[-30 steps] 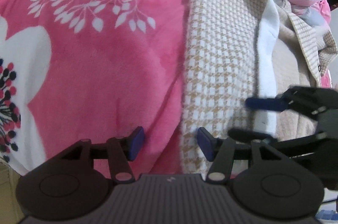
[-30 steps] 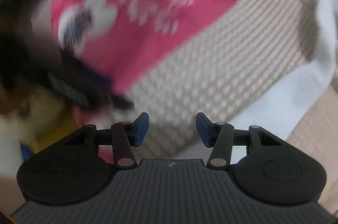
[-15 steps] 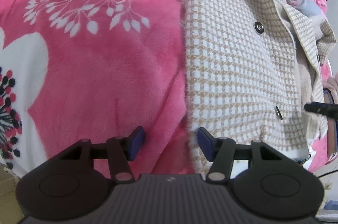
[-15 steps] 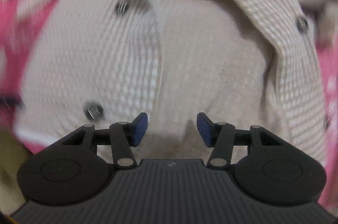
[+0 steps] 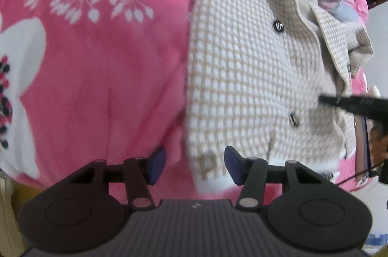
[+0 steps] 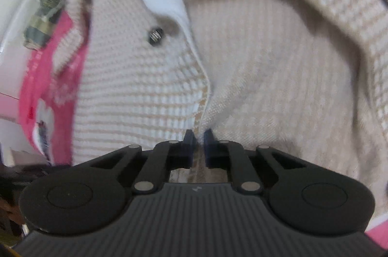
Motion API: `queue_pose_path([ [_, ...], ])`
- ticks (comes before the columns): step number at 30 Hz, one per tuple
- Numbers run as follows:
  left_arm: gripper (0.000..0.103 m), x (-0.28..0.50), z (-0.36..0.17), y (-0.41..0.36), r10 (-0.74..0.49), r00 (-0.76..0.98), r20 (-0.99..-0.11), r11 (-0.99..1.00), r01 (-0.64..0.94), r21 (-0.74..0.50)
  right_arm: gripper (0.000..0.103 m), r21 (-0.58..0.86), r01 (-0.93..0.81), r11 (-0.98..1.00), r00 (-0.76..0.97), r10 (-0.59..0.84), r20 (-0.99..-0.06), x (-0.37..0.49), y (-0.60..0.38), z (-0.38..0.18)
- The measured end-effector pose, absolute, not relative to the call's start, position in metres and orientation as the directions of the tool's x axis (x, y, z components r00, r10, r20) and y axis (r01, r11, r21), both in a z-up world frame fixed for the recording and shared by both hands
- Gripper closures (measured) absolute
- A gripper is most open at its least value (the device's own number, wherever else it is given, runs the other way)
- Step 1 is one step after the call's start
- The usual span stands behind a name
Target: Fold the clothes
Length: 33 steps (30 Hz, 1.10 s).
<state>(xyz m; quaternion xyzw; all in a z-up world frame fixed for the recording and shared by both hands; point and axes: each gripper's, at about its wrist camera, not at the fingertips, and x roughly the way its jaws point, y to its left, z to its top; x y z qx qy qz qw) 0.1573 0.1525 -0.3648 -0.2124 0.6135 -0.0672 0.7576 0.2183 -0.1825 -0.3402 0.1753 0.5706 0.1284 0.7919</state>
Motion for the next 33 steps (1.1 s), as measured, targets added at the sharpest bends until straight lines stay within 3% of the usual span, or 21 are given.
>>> queue_pose_path([
  [6, 0.051, 0.154, -0.374, 0.151, -0.374, 0.240, -0.896, 0.887, -0.189, -0.422, 0.096, 0.433, 0.039, 0.900, 0.336, 0.397, -0.854, 0.216, -0.193, -0.345],
  [14, 0.059, 0.171, -0.385, 0.141, -0.374, 0.241, -0.896, 0.888, -0.185, -0.421, 0.084, 0.316, -0.011, 0.949, 0.310, 0.304, -0.901, 0.228, -0.175, -0.356],
  [15, 0.060, 0.172, -0.387, 0.139, -0.368, 0.239, -0.898, 0.889, -0.192, -0.415, 0.079, 0.313, -0.025, 0.950, 0.321, 0.304, -0.897, 0.231, -0.173, -0.355],
  [17, 0.076, 0.174, -0.390, 0.134, -0.355, 0.236, -0.904, 0.891, -0.207, -0.404, 0.066, 0.305, -0.054, 0.951, 0.341, 0.304, -0.889, 0.237, -0.169, -0.352],
  [19, 0.091, 0.175, -0.391, 0.130, -0.344, 0.237, -0.909, 0.891, -0.222, -0.395, 0.064, 0.296, -0.082, 0.952, 0.361, 0.305, -0.881, 0.243, -0.165, -0.349],
  [21, 0.095, 0.173, -0.387, 0.131, -0.337, 0.243, -0.909, 0.887, -0.242, -0.394, 0.068, 0.292, -0.107, 0.950, 0.369, 0.310, -0.876, 0.249, -0.162, -0.349],
  [22, 0.097, 0.172, -0.383, 0.132, -0.334, 0.248, -0.909, 0.884, -0.253, -0.394, 0.089, 0.300, -0.103, 0.948, 0.342, 0.317, -0.884, 0.251, -0.162, -0.355],
  [23, 0.097, 0.170, -0.379, 0.135, -0.338, 0.252, -0.907, 0.879, -0.261, -0.400, 0.099, 0.306, -0.088, 0.948, 0.311, 0.318, -0.896, 0.253, -0.163, -0.361],
  [30, 0.096, 0.170, -0.368, 0.147, -0.364, 0.227, -0.903, 0.881, -0.231, -0.413, 0.096, 0.378, 0.065, 0.924, 0.255, 0.351, -0.901, 0.242, -0.182, -0.377],
  [33, 0.083, 0.172, -0.374, 0.152, -0.361, 0.197, -0.912, 0.871, -0.278, -0.405, 0.091, 0.398, 0.104, 0.912, 0.245, 0.364, -0.899, 0.248, -0.185, -0.380],
])
